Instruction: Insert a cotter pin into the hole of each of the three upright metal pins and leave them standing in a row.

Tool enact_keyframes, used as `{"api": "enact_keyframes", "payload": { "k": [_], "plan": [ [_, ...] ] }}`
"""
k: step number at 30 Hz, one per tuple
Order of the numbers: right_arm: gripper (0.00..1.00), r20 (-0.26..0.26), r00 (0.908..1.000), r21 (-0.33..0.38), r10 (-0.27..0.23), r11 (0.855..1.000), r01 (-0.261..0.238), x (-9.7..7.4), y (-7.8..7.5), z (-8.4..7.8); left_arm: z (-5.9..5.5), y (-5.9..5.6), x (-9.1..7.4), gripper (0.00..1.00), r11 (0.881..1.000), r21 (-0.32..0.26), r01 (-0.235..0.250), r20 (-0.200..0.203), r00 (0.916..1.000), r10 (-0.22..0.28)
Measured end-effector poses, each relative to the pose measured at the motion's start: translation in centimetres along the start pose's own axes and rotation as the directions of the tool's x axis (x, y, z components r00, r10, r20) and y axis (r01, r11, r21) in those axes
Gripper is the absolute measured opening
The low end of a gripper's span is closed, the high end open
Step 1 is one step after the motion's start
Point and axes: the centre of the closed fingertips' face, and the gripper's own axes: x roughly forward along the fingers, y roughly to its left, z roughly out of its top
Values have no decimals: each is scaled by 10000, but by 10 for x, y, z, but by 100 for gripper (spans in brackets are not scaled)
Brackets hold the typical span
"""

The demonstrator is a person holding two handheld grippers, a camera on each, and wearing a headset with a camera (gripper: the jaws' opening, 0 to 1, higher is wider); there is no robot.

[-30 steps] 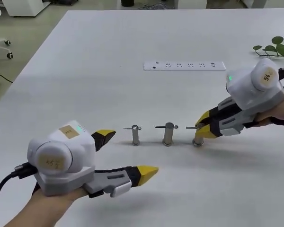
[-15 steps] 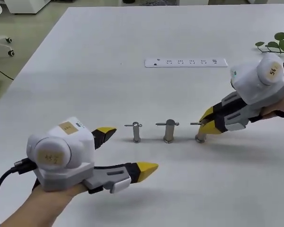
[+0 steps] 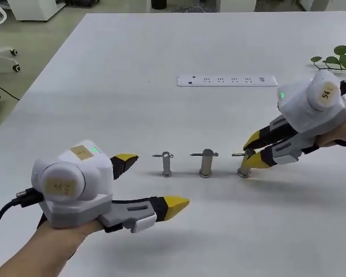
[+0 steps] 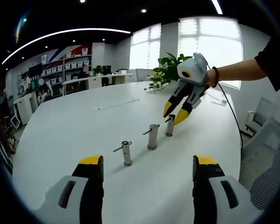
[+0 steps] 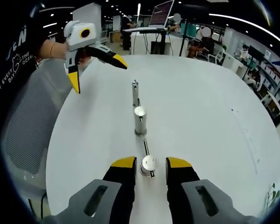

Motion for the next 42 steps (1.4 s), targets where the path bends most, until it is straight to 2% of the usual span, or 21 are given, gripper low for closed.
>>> {"api": "enact_keyframes", "payload": {
  "k": [2,5,7,9,10,14,15,16,19,20,21,22,24,26,28,29,33,38,39,41,42],
  "plan": [
    [24,264,9993,352,-269,9990,259,-5,0,6,1,1,-1,77,10000,22,-35,-17,10000,35],
    [29,558,9968,1353,-578,9896,498,-10,2,14,2,3,-3,78,9999,-31,-134,-40,9999,134],
    [34,530,9943,2625,-921,9620,751,-15,5,16,4,3,-5,78,9998,-102,-170,-1,9999,170],
    [41,615,9905,3106,-1228,9455,979,-18,7,20,4,3,-5,79,9991,-394,-144,-133,9998,139],
    [43,750,9863,3116,-1466,9431,1165,-20,7,22,4,4,-5,79,9988,-447,-191,-216,9996,181],
    [47,920,9727,3582,-2130,9185,1673,-27,16,29,9,6,-8,79,9976,-572,-387,-155,9992,379],
    [48,1024,9684,3854,-2273,9066,1720,-28,19,31,11,6,-9,80,9972,-615,-420,-123,9991,413],
    [50,1132,9612,4316,-2514,8839,1804,-30,21,34,12,5,-10,80,9970,-646,-438,-74,9990,434],
    [55,1006,9555,4484,-2774,8699,2054,-33,30,35,14,5,-13,80,9966,-611,-557,-89,9984,553],
    [55,891,9504,4457,-2980,8653,2295,-35,30,34,14,5,-13,80,9964,-587,-609,-114,9981,604],
    [56,775,9379,4532,-3380,8499,2688,-38,29,34,14,6,-14,80,9958,-608,-683,-147,9976,676],
    [56,940,9355,4675,-3405,8448,2605,-38,34,37,12,7,-15,80,9948,-680,-757,-227,9970,743],
    [57,973,9266,5157,-3632,8147,2652,-41,38,38,12,8,-16,80,9938,-705,-855,-298,9961,836],
    [59,1076,9174,5241,-3833,8059,2753,-42,42,39,12,7,-18,80,9939,-608,-924,-355,9953,903],
    [59,1119,9036,5456,-4135,7855,2919,-44,41,39,12,6,-20,80,9937,-490,-1006,-383,9944,988],
    [59,1142,8965,5695,-4280,7676,2939,-45,44,38,12,5,-21,80,9936,-504,-1013,-364,9944,995],
    [59,1201,8895,5926,-4409,7507,2921,-41,52,35,15,2,-24,80,9917,-708,-1073,-194,9942,1061],
    [60,1274,8710,6104,-4745,7296,3083,-41,57,32,15,0,-26,80,9907,-741,-1139,-173,9934,1130],
    [61,1307,8615,6191,-4906,7192,3156,-41,58,30,15,-1,-27,80,9903,-744,-1175,-198,9930,1163],
    [62,1328,8493,6239,-5109,7089,3289,-42,59,29,13,-1,-29,79,9893,-753,-1249,-281,9920,1231],
    [62,1297,8472,6252,-5152,7057,3334,-42,62,28,13,-1,-30,79,9887,-755,-1294,-257,9915,1278]
  ]
}}
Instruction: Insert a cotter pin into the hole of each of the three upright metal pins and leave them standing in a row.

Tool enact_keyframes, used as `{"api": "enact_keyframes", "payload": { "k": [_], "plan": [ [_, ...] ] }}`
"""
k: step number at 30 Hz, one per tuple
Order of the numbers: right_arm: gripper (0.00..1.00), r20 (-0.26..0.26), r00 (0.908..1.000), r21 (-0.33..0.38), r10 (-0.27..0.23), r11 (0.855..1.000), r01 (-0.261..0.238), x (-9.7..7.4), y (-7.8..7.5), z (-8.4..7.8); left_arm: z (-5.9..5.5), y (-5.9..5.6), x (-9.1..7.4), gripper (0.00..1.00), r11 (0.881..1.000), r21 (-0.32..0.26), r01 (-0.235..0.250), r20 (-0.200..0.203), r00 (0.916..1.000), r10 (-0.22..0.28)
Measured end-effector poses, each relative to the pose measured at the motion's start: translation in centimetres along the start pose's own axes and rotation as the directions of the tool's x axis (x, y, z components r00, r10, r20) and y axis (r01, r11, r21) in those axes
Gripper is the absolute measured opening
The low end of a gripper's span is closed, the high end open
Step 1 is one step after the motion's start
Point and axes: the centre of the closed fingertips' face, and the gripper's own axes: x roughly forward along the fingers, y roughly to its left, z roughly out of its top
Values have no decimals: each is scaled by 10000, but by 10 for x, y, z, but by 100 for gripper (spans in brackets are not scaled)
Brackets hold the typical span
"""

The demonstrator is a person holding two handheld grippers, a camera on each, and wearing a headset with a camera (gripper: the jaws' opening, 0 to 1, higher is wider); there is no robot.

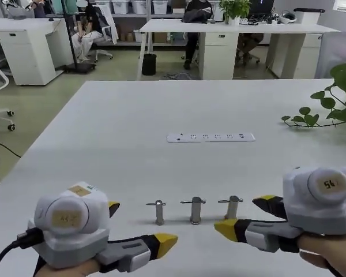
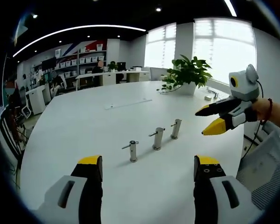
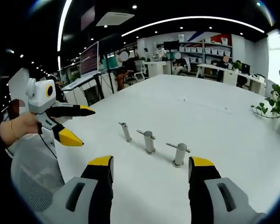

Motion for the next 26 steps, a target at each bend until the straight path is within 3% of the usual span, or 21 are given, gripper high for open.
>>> {"api": "enact_keyframes", "payload": {
  "k": [10,26],
  "plan": [
    [64,139,9997,247,-200,9995,196,-6,8,-9,-1,0,-7,79,9998,-28,-206,139,9997,206],
    [67,150,9989,360,-443,9984,438,-11,6,-13,-2,1,-9,77,9991,41,-414,141,9990,414]
  ]
}}
